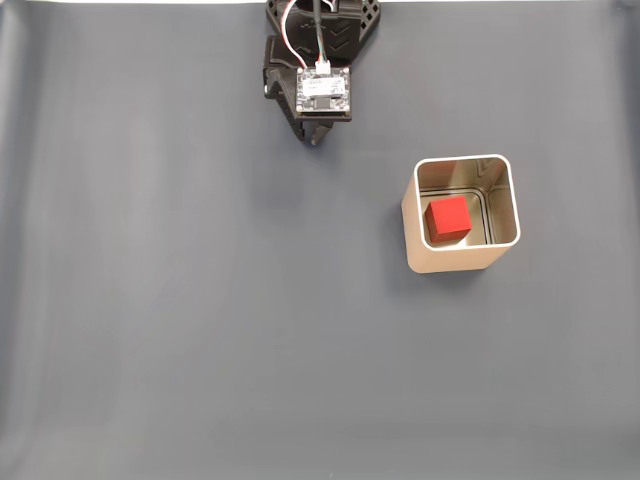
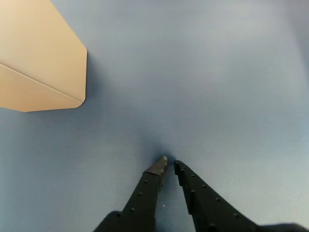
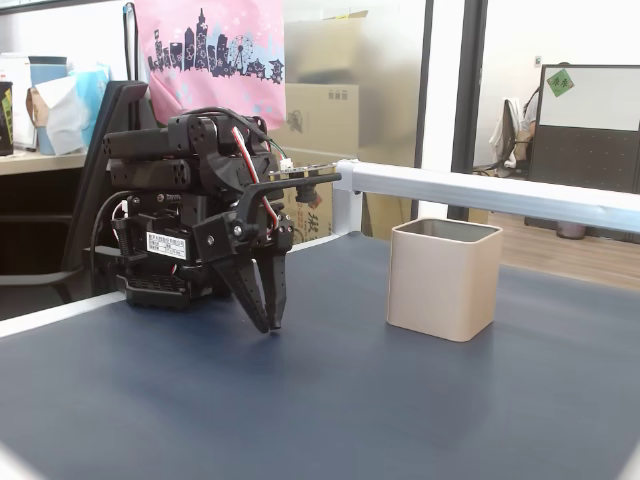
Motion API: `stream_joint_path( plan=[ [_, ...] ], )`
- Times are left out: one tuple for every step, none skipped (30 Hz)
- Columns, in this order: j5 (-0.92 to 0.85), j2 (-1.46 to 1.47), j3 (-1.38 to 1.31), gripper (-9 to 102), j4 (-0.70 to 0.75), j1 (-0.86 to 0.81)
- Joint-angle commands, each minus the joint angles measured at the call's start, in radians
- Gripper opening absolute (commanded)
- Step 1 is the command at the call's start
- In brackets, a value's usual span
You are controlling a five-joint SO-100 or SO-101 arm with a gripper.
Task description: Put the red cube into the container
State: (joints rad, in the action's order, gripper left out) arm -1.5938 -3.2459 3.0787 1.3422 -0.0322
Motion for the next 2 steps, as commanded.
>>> stream_joint_path(
  plan=[
    [0.006, -0.078, 0.015, 0, 0.011, 0.015],
    [0.006, -0.078, 0.015, 0, 0.011, 0.015]
  ],
)
